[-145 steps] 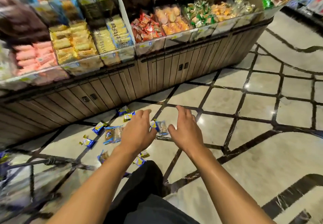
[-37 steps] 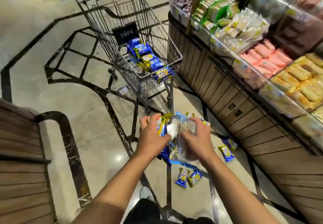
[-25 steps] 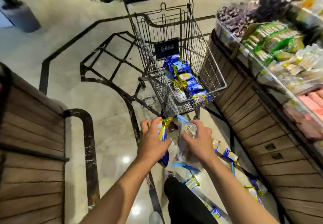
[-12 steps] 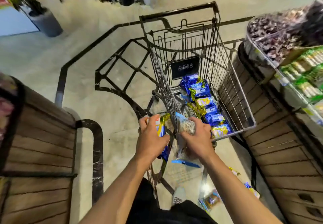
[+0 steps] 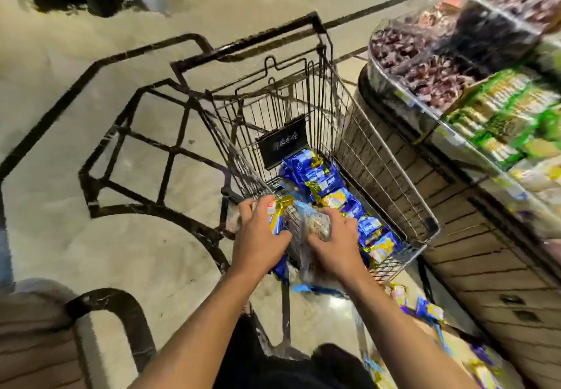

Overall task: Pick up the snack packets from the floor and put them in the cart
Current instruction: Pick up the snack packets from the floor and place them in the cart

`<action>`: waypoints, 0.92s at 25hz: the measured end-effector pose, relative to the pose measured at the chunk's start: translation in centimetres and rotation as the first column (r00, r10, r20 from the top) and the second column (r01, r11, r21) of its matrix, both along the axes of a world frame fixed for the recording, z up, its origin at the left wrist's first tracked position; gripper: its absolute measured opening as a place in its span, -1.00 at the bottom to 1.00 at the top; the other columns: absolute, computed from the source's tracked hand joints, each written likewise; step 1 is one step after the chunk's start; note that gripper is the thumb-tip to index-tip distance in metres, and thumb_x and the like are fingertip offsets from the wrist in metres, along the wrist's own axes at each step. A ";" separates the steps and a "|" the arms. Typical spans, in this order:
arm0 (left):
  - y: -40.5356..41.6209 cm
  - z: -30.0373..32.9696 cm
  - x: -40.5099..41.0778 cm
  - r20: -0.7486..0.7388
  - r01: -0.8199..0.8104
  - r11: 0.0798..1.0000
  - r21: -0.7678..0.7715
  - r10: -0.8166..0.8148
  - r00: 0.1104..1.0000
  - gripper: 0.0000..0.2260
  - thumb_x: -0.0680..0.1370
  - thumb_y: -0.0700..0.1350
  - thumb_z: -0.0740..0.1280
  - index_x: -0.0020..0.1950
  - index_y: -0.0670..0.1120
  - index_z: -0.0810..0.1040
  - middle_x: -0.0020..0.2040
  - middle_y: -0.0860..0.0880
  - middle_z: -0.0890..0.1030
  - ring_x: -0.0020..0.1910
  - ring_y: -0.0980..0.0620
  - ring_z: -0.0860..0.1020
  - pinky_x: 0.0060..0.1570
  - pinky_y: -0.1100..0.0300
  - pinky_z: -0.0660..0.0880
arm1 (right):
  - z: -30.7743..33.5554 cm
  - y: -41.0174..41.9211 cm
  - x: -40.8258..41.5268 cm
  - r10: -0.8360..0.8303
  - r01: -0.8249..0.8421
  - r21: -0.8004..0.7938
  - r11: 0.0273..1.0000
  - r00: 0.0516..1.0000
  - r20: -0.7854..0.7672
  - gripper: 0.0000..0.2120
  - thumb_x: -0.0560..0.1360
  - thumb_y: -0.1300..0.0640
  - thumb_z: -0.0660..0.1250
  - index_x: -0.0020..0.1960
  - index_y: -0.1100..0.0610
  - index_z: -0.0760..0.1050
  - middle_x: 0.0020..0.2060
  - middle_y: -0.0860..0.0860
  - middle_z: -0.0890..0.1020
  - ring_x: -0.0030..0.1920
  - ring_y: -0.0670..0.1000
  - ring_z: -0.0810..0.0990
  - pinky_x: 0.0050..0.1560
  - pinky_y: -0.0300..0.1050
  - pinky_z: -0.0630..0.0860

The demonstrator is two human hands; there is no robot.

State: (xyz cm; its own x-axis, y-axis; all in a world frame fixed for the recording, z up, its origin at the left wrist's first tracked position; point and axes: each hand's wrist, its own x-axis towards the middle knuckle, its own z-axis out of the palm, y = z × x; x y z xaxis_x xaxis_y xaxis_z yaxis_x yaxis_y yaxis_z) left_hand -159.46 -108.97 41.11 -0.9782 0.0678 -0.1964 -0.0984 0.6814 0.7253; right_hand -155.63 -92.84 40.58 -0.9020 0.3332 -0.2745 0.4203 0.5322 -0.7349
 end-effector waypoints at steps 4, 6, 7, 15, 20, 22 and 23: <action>-2.2 0.1 -5.7 0.027 0.106 0.994 0.011 -0.107 0.994 -0.41 0.35 -0.02 0.40 0.35 0.18 0.32 0.27 0.06 0.23 0.14 -0.10 0.49 0.15 -0.07 0.51 | 0.2 -2.4 -3.9 -0.131 0.132 -0.011 0.991 0.991 0.013 -0.44 0.37 0.01 0.39 0.36 -0.02 0.39 0.15 0.13 0.36 0.05 -0.05 0.25 0.02 -0.31 0.19; -2.7 0.0 -7.8 0.046 0.136 0.990 0.033 -0.138 0.989 -0.40 0.35 -0.01 0.39 0.36 0.18 0.31 0.27 0.07 0.22 0.14 -0.09 0.49 0.15 -0.07 0.52 | 0.2 -2.7 -5.3 -0.162 0.163 -0.018 0.986 0.986 0.029 -0.45 0.40 0.05 0.42 0.37 -0.05 0.37 0.14 0.11 0.35 0.07 -0.04 0.26 0.06 -0.28 0.20; -2.8 -0.1 -8.7 0.050 0.153 0.987 0.043 -0.155 0.987 -0.40 0.35 -0.02 0.40 0.36 0.18 0.31 0.27 0.07 0.21 0.15 -0.09 0.49 0.16 -0.06 0.51 | 0.1 -2.7 -6.0 -0.176 0.176 -0.018 0.984 0.984 0.040 -0.45 0.42 0.09 0.42 0.37 -0.06 0.36 0.13 0.10 0.33 0.09 -0.02 0.26 0.07 -0.26 0.21; 1.5 -1.5 -15.3 0.112 0.296 0.955 0.021 -0.297 0.948 -0.34 0.36 -0.10 0.48 0.41 0.11 0.33 0.35 0.02 0.27 0.22 -0.06 0.46 0.22 0.02 0.47 | -1.4 0.1 -10.4 -0.314 0.316 -0.028 0.948 0.948 0.059 -0.45 0.40 0.14 0.43 0.35 -0.07 0.38 0.10 0.07 0.33 0.11 -0.01 0.28 0.09 -0.21 0.22; 5.9 -1.7 -20.2 0.149 0.348 0.937 -0.021 -0.341 0.928 -0.34 0.36 -0.12 0.48 0.43 0.05 0.34 0.33 0.01 0.28 0.21 -0.02 0.46 0.24 0.04 0.46 | -2.7 4.6 -14.3 -0.367 0.369 -0.052 0.928 0.929 0.049 -0.46 0.41 0.15 0.44 0.36 -0.02 0.40 0.12 0.08 0.31 0.12 -0.02 0.26 0.15 -0.22 0.22; 7.5 -1.9 -21.8 0.162 0.365 0.931 -0.027 -0.356 0.920 -0.34 0.37 -0.13 0.47 0.44 0.04 0.34 0.33 0.01 0.29 0.18 0.00 0.47 0.21 0.04 0.48 | -3.1 5.8 -15.4 -0.379 0.382 -0.070 0.921 0.924 0.059 -0.49 0.42 0.11 0.43 0.34 -0.05 0.39 0.11 0.04 0.28 0.16 0.03 0.31 0.17 -0.19 0.25; 8.5 -2.3 -22.6 0.172 0.382 0.924 -0.029 -0.371 0.912 -0.34 0.38 -0.12 0.47 0.44 0.04 0.33 0.33 0.02 0.28 0.17 0.00 0.47 0.20 0.03 0.49 | -3.5 6.5 -16.0 -0.399 0.404 -0.083 0.911 0.914 0.070 -0.51 0.43 0.08 0.43 0.32 -0.08 0.39 0.10 0.02 0.27 0.17 0.05 0.33 0.17 -0.17 0.27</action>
State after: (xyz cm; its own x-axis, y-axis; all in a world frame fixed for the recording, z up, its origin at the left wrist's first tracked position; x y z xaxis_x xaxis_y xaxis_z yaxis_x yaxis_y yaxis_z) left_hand -182.01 -100.47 38.84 -0.8377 0.4079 -0.3632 0.0631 0.7327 0.6776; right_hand -171.66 -86.30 37.13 -0.6819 0.6346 -0.3638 0.6216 0.2407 -0.7454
